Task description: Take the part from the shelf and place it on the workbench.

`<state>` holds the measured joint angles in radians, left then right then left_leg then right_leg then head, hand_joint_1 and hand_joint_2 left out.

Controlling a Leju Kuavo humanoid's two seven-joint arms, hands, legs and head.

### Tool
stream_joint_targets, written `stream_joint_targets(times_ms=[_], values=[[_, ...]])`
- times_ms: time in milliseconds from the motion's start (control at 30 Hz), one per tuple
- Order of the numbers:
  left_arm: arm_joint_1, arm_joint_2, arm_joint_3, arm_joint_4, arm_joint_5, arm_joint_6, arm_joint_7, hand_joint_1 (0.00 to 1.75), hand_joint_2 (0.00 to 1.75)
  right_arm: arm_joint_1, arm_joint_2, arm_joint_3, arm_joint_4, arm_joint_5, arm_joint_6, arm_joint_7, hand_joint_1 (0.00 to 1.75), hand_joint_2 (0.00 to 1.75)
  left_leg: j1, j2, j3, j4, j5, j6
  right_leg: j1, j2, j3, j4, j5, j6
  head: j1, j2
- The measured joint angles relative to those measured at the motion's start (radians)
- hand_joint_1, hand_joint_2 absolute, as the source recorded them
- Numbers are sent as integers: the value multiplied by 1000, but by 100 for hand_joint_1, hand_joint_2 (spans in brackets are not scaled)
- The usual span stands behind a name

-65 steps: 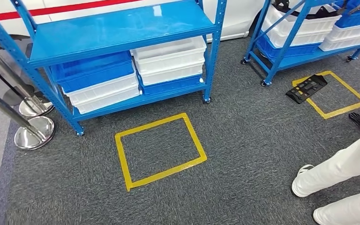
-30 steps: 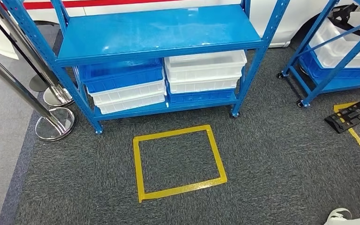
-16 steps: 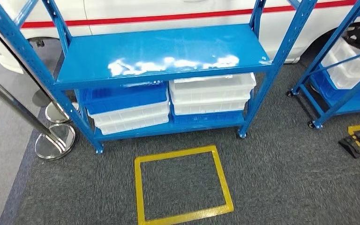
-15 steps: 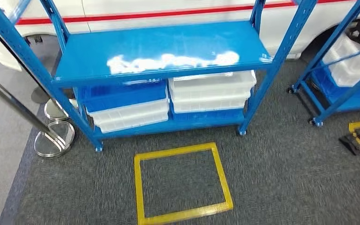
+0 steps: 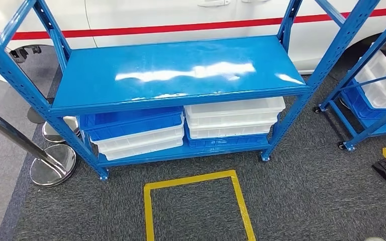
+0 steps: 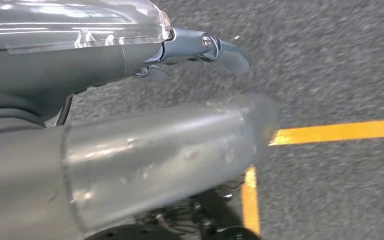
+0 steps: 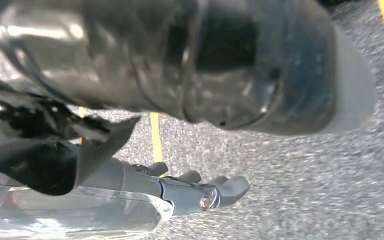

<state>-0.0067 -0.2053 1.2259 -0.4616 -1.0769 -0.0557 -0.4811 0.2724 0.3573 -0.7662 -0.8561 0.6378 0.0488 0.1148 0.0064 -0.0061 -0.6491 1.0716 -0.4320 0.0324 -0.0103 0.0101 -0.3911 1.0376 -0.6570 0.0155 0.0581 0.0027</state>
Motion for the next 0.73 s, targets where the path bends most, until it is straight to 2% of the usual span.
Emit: stream_joint_targets(times_ms=[33,67,100,133,167,200,267,300,333,400,500,567,633,667,733], values=[[-3,0,0,0,0,0,-1,0,0,-3,0,0,0,0,0,0,0,0,2,0,9,-9,-3,6,-1,-1,-18,38,-21,4,0,0],[-3,0,0,0,0,0,-1,0,0,-3,0,1,-1,0,0,-1,0,0,2,1,18,-15,-8,11,-2,-3,-52,98,-45,6,0,0],[-4,1,0,0,0,0,-1,0,0,-3,0,1,0,0,0,-1,0,0,2,1,24,-17,-13,15,-3,-4,-98,168,-68,8,0,0],[-4,1,0,0,0,0,-1,0,0,-2,0,1,0,0,0,0,0,0,1,1,30,-18,-19,17,-3,-4,-143,229,-78,10,0,0],[-4,1,0,1,0,1,-1,0,0,1,0,1,0,0,0,0,0,0,1,-1,37,-18,-26,18,-3,-4,-177,260,-67,11,0,0],[-2,2,0,1,0,1,-1,0,0,3,0,1,0,0,0,0,0,0,0,-2,46,-18,-33,18,-3,-4,-194,254,-34,10,0,0],[0,2,0,4,0,2,-1,0,0,6,0,1,0,0,0,0,0,0,0,-5,64,-18,-46,14,-2,-4,-184,152,69,3,0,0],[0,1,1,6,0,2,-2,0,0,7,0,0,0,-1,0,0,0,0,-2,-6,71,-17,-52,10,1,-4,-173,98,108,-2,0,0],[-1,1,1,8,0,2,-2,0,0,7,-1,0,0,-1,0,0,0,0,-3,-8,73,-15,-55,5,4,-4,-165,56,129,-8,0,0],[-3,0,1,11,0,3,-3,0,0,7,-1,0,0,-3,1,0,0,0,-4,-10,71,-16,-56,-6,10,-3,-162,27,133,-17,0,0],[-3,1,1,11,0,4,-5,0,0,11,-1,1,0,-6,1,1,0,0,-4,-7,68,-8,-66,-22,1,-5,-153,6,138,-30,0,0],[-3,2,1,12,-1,4,-6,0,0,12,-1,2,0,-9,3,2,0,0,0,-3,34,68,-109,-33,-3,-9,-144,-4,140,-40,0,0],[-3,3,1,14,-2,3,-6,0,0,12,-1,3,0,-11,4,3,0,0,4,-1,-25,183,-158,-41,-3,-13,-141,-5,137,-44,0,0],[-2,3,2,15,-2,3,-7,0,0,12,-1,3,0,-12,4,3,0,0,7,-1,-45,219,-162,-45,-3,-13,-138,-5,134,-44,0,0],[0,5,2,16,-2,3,-7,0,0,12,-1,4,0,-14,4,3,0,0,10,0,-48,219,-139,-48,-4,-13,-132,-5,129,-42,0,0]])
